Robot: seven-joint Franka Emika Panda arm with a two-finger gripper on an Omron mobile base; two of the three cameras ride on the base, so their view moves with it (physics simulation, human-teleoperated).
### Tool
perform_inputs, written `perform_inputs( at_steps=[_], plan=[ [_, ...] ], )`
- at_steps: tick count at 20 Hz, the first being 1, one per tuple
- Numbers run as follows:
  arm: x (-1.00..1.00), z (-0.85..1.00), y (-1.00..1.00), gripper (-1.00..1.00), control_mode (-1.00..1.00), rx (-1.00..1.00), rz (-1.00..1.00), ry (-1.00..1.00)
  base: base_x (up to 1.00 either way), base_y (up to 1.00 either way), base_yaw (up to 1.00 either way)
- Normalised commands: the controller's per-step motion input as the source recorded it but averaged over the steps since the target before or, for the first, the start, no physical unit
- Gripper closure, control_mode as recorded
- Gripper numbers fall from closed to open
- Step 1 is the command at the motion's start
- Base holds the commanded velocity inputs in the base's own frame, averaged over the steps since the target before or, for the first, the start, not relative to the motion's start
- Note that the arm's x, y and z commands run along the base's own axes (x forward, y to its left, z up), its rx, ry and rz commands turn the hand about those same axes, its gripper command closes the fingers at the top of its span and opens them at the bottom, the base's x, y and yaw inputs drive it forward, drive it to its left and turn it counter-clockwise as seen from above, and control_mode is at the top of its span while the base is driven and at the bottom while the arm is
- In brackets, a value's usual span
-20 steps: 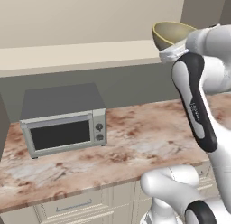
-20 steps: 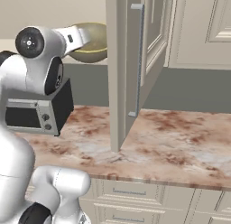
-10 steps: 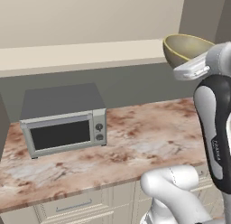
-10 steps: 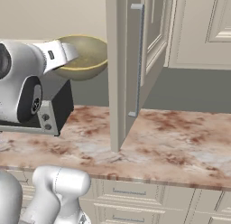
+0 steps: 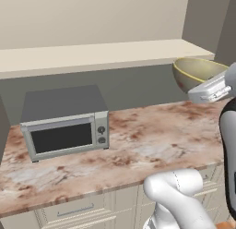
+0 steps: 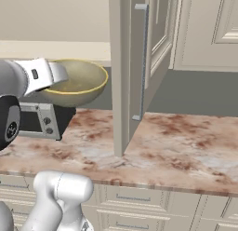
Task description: Move the bowls from the cabinet to the plates on the dining table.
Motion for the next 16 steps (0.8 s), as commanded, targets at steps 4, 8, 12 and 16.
perform_inputs(
  at_steps=[4, 8, 12, 16],
  plan=[
    [-0.12, -0.27, 0.23, 1.0, -1.0, 0.0, 0.0, 0.04, 0.0, 0.0, 0.0],
    [-0.04, -0.06, 0.21, 1.0, -1.0, 0.0, 0.01, 0.0, 0.0, 0.0, 0.0],
    [-0.03, 0.0, 0.0, 1.0, -1.0, 0.0, 0.0, 0.0, 0.0, 0.0, 0.0],
    [0.0, 0.0, 0.0, 1.0, -1.0, 0.0, 0.0, 0.0, 0.0, 0.0, 0.0]
  ],
)
